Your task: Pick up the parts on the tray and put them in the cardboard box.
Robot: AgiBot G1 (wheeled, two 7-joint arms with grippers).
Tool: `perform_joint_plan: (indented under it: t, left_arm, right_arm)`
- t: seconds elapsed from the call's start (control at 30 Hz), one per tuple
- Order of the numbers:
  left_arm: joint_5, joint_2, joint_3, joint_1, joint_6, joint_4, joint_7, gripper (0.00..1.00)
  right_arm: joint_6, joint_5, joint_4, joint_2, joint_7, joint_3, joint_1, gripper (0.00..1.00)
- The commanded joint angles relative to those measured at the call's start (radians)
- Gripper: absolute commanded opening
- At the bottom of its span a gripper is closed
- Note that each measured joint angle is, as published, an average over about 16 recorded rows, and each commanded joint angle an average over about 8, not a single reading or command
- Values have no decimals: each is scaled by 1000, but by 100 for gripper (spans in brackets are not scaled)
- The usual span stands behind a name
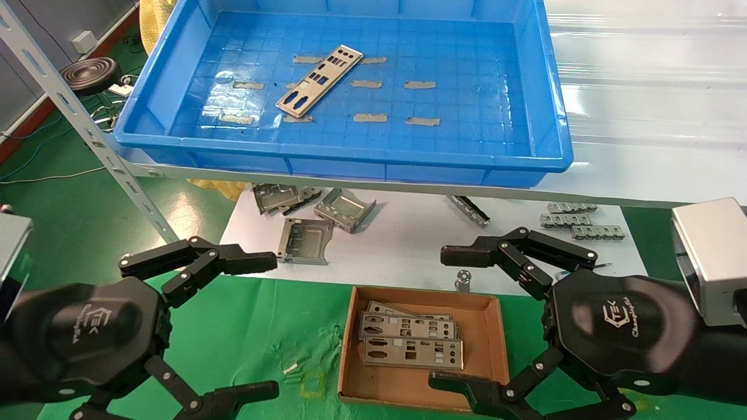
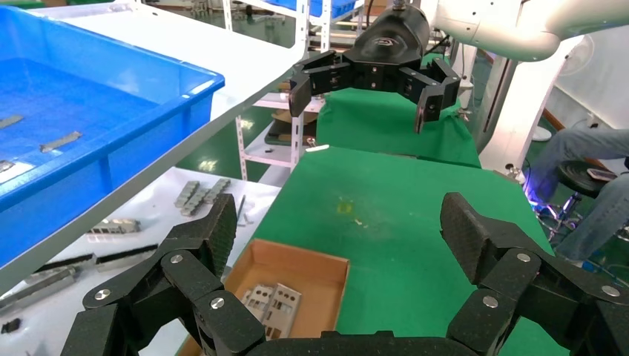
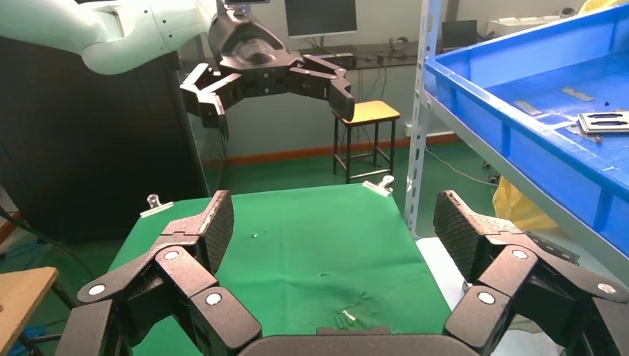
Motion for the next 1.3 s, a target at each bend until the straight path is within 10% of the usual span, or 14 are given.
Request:
perform_joint_plan:
  t: [0.03,1.3]
  left_arm:
    - [0,1,2,-1,0,2,1,100]
    - [2,7,8,-5,-1,11,4,100]
  right_arm:
    - [0,0,0,0,0,0,0,100]
    - [0,0,0,0,0,0,0,100]
